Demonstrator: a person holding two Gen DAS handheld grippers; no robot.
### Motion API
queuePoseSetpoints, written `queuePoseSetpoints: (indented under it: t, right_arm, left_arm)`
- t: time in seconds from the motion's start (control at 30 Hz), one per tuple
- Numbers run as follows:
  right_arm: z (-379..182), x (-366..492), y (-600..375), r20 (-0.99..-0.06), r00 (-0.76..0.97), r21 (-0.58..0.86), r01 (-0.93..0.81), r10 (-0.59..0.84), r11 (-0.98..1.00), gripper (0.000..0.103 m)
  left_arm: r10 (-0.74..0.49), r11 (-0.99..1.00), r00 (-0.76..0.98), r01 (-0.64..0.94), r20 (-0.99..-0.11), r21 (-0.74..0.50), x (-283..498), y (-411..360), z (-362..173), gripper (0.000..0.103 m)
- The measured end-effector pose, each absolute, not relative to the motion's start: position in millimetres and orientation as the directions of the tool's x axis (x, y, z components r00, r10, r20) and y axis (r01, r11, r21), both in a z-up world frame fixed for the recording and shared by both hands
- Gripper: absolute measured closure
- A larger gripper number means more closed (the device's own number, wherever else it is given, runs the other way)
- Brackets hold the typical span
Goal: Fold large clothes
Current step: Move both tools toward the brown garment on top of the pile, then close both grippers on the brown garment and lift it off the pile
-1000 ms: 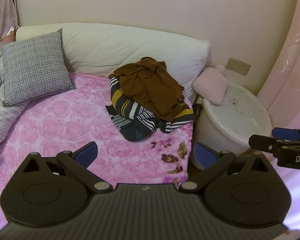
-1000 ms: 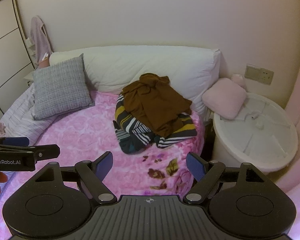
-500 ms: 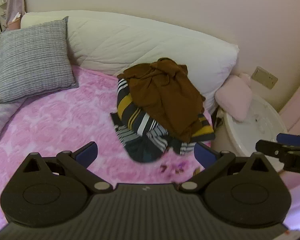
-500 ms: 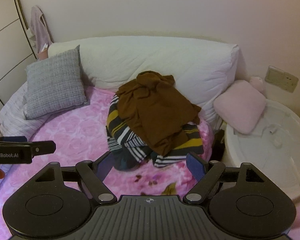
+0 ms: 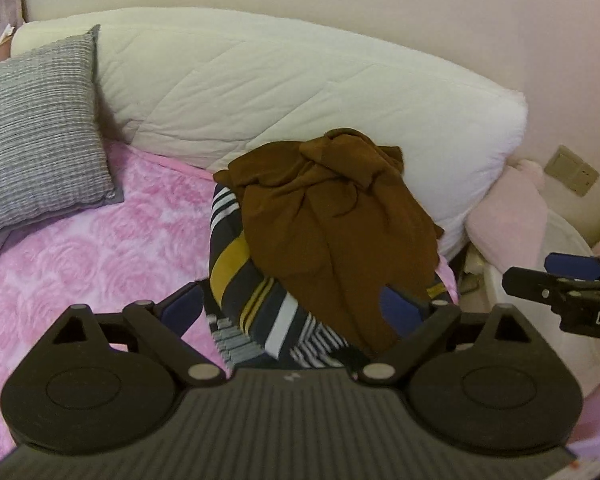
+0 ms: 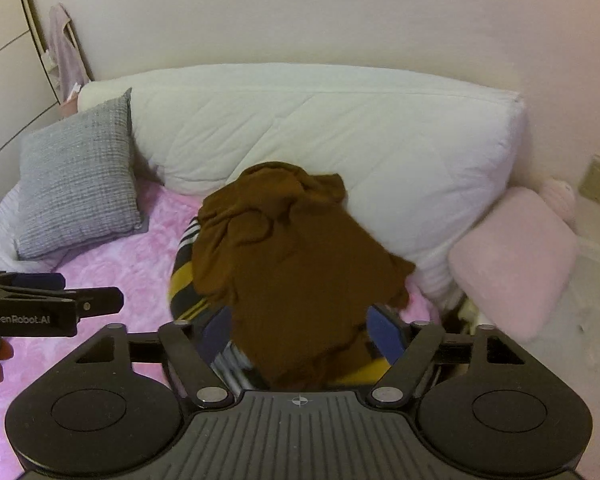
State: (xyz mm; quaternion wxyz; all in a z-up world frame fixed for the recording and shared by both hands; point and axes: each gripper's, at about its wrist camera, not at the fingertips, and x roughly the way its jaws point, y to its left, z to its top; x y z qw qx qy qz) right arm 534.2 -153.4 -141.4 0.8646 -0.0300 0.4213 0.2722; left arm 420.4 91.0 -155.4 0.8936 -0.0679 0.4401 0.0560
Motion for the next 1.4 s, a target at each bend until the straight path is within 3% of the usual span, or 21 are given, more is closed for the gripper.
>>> queuePoseSetpoints:
  t: [0.4, 0.77, 0.8, 0.87, 0.9, 0.93, 1.0, 1.03, 1.07, 1.4]
  right_arm:
    - [-201, 651, -105, -0.763, 0.473, 0.175, -0.505, 0.441, 0.845, 0.039]
    - [-249, 702, -72, -0.774, 0.465, 0.156, -0.518, 0.430, 0.841, 0.041]
    - [-252, 704, -70, -0.773, 0.462, 0.158, -0.523, 0.435, 0.837, 0.049]
    - [-258, 706, -68, -0.776, 0.439, 0.172, -0.543, 0.452, 0.822, 0.075]
    - [-259, 706, -67, -0.774, 0.422, 0.187, -0.559, 0.471, 0.808, 0.089]
    - [-260, 705, -66, -0.772, 0.416, 0.192, -0.569, 0.481, 0.799, 0.096]
    - [-258, 700, -64, -0.766, 0.423, 0.175, -0.587, 0.483, 0.791, 0.101]
    - [-257, 699, -65, -0.766, 0.426, 0.172, -0.586, 0.481, 0.792, 0.103]
    - [-256, 697, -66, -0.764, 0.428, 0.175, -0.581, 0.482, 0.794, 0.103]
    - [-165, 629, -100, -0.621, 0.482, 0.218, -0.651, 0.618, 0.727, 0.103]
  left_arm:
    - [0.006, 0.987, 0.581, -0.135, -0.814, -0.089, 533, 120, -218, 0.023]
    - [-0.077, 0.986, 0.560, -0.078, -0.825, -0.145, 586, 145, -270, 0.032]
    - [-0.091, 0.985, 0.564, -0.072, -0.821, -0.159, 588, 147, -273, 0.032]
    - [-0.133, 0.980, 0.567, -0.047, -0.813, -0.193, 591, 151, -277, 0.039]
    - [-0.164, 0.976, 0.569, -0.027, -0.806, -0.218, 591, 151, -278, 0.054]
    - [-0.198, 0.970, 0.570, -0.006, -0.798, -0.244, 591, 152, -279, 0.065]
    - [-0.207, 0.969, 0.576, 0.008, -0.791, -0.248, 589, 150, -278, 0.070]
    - [-0.209, 0.969, 0.577, 0.014, -0.790, -0.246, 588, 148, -277, 0.084]
    - [-0.192, 0.972, 0.582, 0.006, -0.790, -0.233, 586, 148, -276, 0.089]
    - [-0.142, 0.963, 0.720, -0.058, -0.680, -0.262, 518, 147, -202, 0.096]
